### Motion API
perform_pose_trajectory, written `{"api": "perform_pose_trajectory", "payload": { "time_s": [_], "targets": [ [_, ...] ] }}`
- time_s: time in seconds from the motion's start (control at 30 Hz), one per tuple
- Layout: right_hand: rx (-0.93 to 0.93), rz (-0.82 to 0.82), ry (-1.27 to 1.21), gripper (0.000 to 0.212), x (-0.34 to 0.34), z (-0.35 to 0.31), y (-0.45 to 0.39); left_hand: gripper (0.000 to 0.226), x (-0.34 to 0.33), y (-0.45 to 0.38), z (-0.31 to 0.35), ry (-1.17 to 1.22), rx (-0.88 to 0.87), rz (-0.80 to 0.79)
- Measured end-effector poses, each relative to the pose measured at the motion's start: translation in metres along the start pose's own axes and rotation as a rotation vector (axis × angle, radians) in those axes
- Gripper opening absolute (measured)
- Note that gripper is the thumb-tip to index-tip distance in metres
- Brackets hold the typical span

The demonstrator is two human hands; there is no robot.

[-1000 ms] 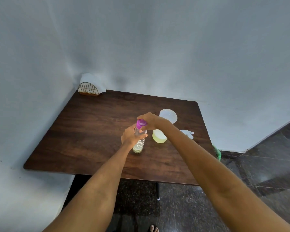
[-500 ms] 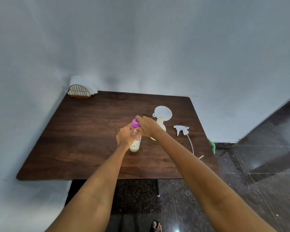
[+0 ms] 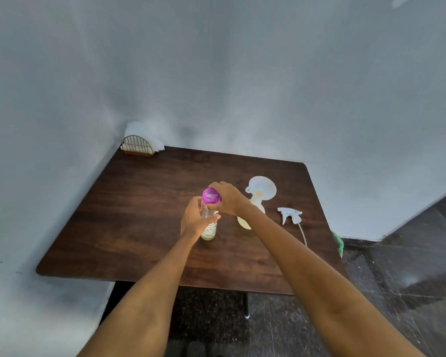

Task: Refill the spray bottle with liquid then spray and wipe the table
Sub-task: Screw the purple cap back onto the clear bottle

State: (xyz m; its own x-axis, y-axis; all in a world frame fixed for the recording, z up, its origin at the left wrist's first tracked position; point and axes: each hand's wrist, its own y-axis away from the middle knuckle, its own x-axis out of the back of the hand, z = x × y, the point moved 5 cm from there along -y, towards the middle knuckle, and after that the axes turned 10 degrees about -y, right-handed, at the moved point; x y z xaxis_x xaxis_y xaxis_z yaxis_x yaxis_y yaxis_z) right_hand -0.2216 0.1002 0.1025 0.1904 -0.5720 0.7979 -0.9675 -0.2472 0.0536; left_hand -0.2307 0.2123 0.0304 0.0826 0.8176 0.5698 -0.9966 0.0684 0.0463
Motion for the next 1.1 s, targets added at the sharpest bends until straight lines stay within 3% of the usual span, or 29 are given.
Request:
{"api": "perform_pose_trajectory", "payload": {
  "time_s": [0.17,0.47,0.93,1.1],
  "targets": [
    [0.056,0.008,-0.035,0.057,0.009,-0.007,-0.040,0.067,0.021,-0.032,0.006,-0.038,0.006,0.056],
    [0.047,0.032,-0.113,0.056,0.017,-0.010,-0.128,0.057,0.046,-0.115,0.001,-0.075,0.023,0.135],
    [-0.107,0.094,-0.110,0.059,0.045,0.040,-0.303,0.054,0.043,-0.320,-0.010,-0.067,-0.045,-0.016],
    [-0.122,0.107,-0.092,0.058,0.049,0.051,-0.350,0.051,0.037,-0.368,-0.019,-0.059,-0.039,0.002]
  ]
}}
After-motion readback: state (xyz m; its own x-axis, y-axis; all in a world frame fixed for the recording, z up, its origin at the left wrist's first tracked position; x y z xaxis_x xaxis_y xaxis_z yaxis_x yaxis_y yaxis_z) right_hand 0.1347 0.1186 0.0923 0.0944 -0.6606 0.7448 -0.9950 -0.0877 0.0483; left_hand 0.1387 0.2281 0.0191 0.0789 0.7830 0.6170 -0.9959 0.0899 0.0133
